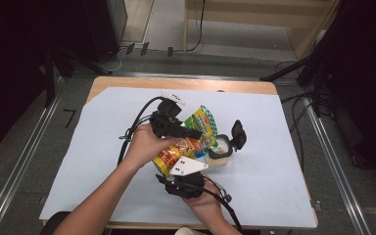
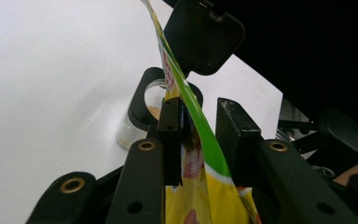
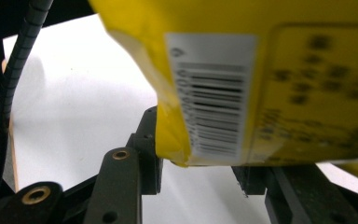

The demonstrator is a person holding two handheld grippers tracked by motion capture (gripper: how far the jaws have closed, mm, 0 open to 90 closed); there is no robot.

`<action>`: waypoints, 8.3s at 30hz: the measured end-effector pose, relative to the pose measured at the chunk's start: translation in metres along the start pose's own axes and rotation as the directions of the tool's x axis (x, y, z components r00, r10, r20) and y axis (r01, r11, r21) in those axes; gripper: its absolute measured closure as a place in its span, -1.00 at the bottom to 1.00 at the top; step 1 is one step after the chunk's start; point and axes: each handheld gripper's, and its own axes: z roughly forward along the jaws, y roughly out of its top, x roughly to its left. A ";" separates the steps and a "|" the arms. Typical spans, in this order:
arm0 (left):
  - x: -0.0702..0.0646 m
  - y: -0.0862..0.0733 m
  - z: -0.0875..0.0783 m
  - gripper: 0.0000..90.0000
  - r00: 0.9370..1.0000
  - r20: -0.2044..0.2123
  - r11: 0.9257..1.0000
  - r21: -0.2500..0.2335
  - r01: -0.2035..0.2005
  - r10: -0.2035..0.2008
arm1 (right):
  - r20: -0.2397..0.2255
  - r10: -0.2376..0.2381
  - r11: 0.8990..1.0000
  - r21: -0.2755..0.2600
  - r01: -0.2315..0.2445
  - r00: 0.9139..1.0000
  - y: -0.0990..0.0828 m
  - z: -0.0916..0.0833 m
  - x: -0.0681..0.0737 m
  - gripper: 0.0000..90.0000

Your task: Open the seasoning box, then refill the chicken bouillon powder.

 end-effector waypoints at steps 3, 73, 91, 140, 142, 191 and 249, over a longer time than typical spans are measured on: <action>-0.002 -0.001 0.004 0.54 1.000 0.001 1.000 0.018 -0.017 0.017 | -0.008 0.008 1.000 0.018 -0.007 1.000 -0.002 0.002 0.000 0.36; -0.007 0.016 -0.005 0.57 0.998 -0.043 0.999 0.008 0.053 -0.052 | 0.028 -0.018 0.999 -0.030 0.019 0.999 0.016 -0.011 -0.002 0.37; -0.010 0.019 -0.003 0.60 0.999 -0.035 1.000 0.007 0.007 -0.007 | 0.029 -0.025 1.000 -0.006 0.025 0.999 0.019 -0.009 -0.007 0.42; 0.005 0.031 -0.004 0.60 0.998 -0.016 0.998 0.017 0.062 -0.062 | 0.041 -0.006 1.000 -0.003 0.006 0.999 0.028 -0.010 -0.010 0.42; 0.004 0.032 -0.004 0.60 0.998 -0.019 0.998 0.013 0.057 -0.056 | 0.041 -0.002 1.000 -0.007 0.002 0.999 0.028 -0.010 -0.010 0.42; -0.004 0.044 0.001 0.68 0.999 -0.008 0.998 0.044 0.035 -0.035 | 0.036 0.051 0.999 -0.019 -0.050 0.998 0.032 -0.013 -0.020 0.44; -0.004 0.046 0.001 0.69 0.999 -0.005 0.999 0.038 0.037 -0.037 | 0.059 0.027 0.999 -0.029 -0.026 0.998 0.032 -0.015 -0.016 0.46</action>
